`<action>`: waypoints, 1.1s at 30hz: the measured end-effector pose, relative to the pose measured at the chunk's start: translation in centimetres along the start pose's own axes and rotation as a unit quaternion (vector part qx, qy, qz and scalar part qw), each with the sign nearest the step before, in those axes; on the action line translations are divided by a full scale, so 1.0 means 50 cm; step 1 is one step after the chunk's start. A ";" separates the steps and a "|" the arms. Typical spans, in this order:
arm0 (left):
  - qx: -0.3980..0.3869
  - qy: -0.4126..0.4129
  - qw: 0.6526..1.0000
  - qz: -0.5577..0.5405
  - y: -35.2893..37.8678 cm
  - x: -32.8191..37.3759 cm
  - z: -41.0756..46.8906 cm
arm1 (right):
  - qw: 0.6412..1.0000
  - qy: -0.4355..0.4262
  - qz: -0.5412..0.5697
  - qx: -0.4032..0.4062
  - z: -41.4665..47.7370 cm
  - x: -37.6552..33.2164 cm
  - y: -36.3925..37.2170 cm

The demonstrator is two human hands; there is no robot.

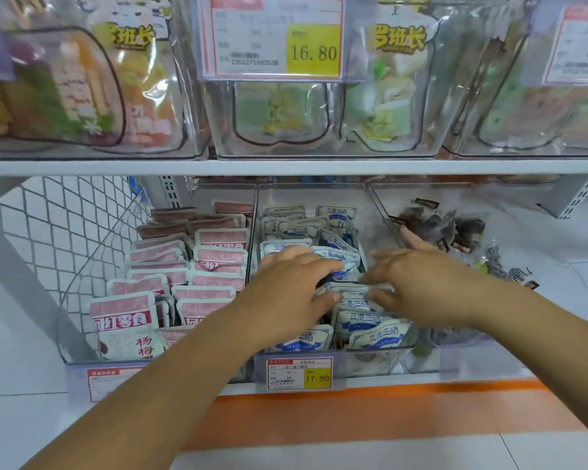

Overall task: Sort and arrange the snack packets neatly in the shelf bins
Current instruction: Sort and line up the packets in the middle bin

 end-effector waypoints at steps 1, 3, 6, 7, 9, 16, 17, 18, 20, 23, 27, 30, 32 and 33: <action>0.009 -0.023 0.999 0.025 0.000 -0.006 0.006 | 1.000 -0.014 0.017 -0.018 0.001 0.005 -0.003; -0.009 -0.050 0.998 0.045 0.016 -0.016 0.024 | 0.995 -0.035 0.091 0.006 0.009 0.023 -0.037; -0.049 -0.051 0.996 0.058 0.048 -0.015 0.041 | 0.983 0.014 0.110 0.149 0.040 0.061 -0.118; -0.047 -0.047 0.996 0.059 0.049 -0.014 0.041 | 0.985 0.046 0.070 0.153 0.063 0.069 -0.128; -0.039 -0.042 0.996 0.061 0.044 -0.012 0.038 | 0.992 0.085 -0.014 0.090 0.118 0.068 -0.119; 0.121 -0.032 0.991 0.051 -0.065 -0.025 0.080 | 0.969 0.015 0.241 0.056 0.127 0.119 -0.116; 0.117 -0.032 0.990 0.077 -0.074 -0.032 0.105 | 0.964 0.012 0.254 0.071 0.121 0.127 -0.120; 0.093 -0.036 0.991 0.092 -0.076 -0.044 0.133 | 0.960 0.011 0.265 0.085 0.117 0.133 -0.124; 0.029 -0.053 0.994 0.087 -0.064 -0.067 0.177 | 0.945 0.006 0.313 0.099 0.112 0.143 -0.124; 0.010 -0.057 0.998 0.036 -0.058 -0.081 0.194 | 0.930 0.003 0.353 0.103 0.101 0.155 -0.120; 0.041 -0.024 0.999 0.002 -0.069 -0.072 0.170 | 0.921 -0.013 0.371 0.114 0.101 0.146 -0.118; 0.028 -0.016 0.999 -0.042 -0.066 -0.067 0.159 | 0.945 -0.035 0.305 0.116 0.114 0.118 -0.129; 0.022 -0.022 0.999 -0.041 -0.065 -0.068 0.156 | 0.980 -0.022 0.189 0.063 0.137 0.096 -0.123; 0.019 -0.029 0.999 -0.033 -0.064 -0.072 0.154 | 0.990 -0.010 0.140 0.032 0.146 0.089 -0.120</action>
Point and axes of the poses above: each hand's wrist, its own z-axis towards the middle knuckle, its own y-axis out of the palm, x = y × z, the point moved 9 cm from there along z, towards the middle knuckle, and after that the axes turned 13 degrees about -x, right-handed, at the moved point
